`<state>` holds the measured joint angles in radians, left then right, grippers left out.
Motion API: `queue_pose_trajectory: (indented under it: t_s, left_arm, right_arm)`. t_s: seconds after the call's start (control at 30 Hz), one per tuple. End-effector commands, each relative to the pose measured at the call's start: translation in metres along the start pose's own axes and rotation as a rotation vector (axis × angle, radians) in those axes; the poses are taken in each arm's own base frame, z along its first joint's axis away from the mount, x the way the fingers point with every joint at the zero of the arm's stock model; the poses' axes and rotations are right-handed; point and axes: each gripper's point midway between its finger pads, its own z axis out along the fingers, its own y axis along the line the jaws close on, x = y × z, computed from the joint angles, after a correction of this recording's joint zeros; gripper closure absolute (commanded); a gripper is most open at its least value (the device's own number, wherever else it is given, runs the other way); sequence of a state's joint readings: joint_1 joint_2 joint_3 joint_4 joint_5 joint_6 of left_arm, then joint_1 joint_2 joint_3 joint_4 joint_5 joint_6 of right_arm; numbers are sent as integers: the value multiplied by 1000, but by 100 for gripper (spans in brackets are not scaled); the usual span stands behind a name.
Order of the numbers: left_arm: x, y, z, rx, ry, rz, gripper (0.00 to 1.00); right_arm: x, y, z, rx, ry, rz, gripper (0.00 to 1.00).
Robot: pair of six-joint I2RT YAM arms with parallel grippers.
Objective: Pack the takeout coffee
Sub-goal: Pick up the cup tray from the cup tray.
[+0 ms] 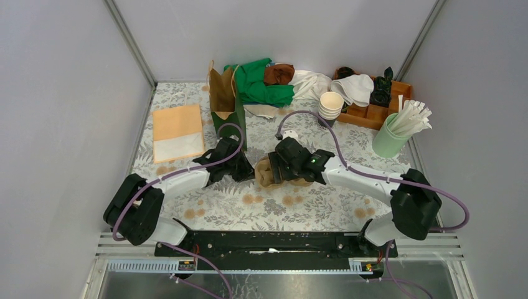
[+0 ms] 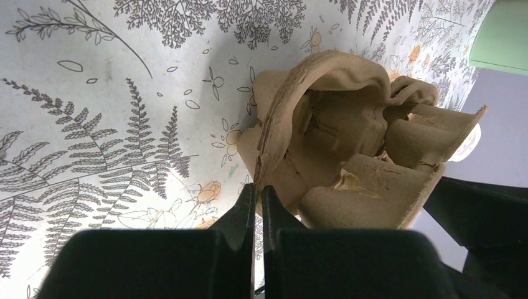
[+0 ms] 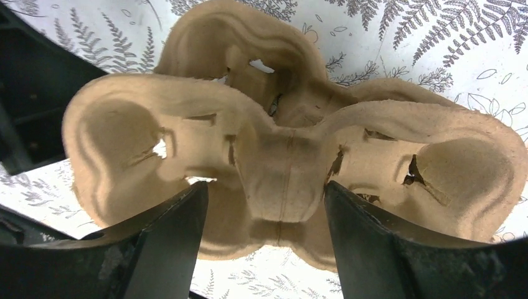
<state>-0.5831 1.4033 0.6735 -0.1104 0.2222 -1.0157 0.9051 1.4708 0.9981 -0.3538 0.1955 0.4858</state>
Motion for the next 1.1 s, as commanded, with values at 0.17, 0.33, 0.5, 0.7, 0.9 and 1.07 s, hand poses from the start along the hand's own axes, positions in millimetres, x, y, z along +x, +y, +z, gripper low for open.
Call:
queue_pose_trajectory:
  t_s: [0.17, 0.33, 0.5, 0.7, 0.9, 1.07]
  left_arm:
    - [-7, -1, -5, 9, -58, -4, 100]
    - [-8, 0, -5, 4, -66, -11, 100]
    - [-7, -3, -4, 28, -89, -59, 100]
    - [-15, -12, 0, 45, -154, -109, 99]
    - [-27, -47, 11, 126, -219, -148, 99]
    - [-45, -77, 32, 169, -272, -158, 98]
  right_arm:
    - [-12, -6, 11, 63, -29, 1, 39]
    - [-29, -8, -10, 68, -84, -9, 48]
    - [-40, -19, -42, 92, -134, -16, 49]
    - [-37, -44, -85, 146, -174, -3, 48]
    - [-33, -92, -117, 300, -266, 27, 50]
    - [-36, -107, -136, 319, -334, 60, 51]
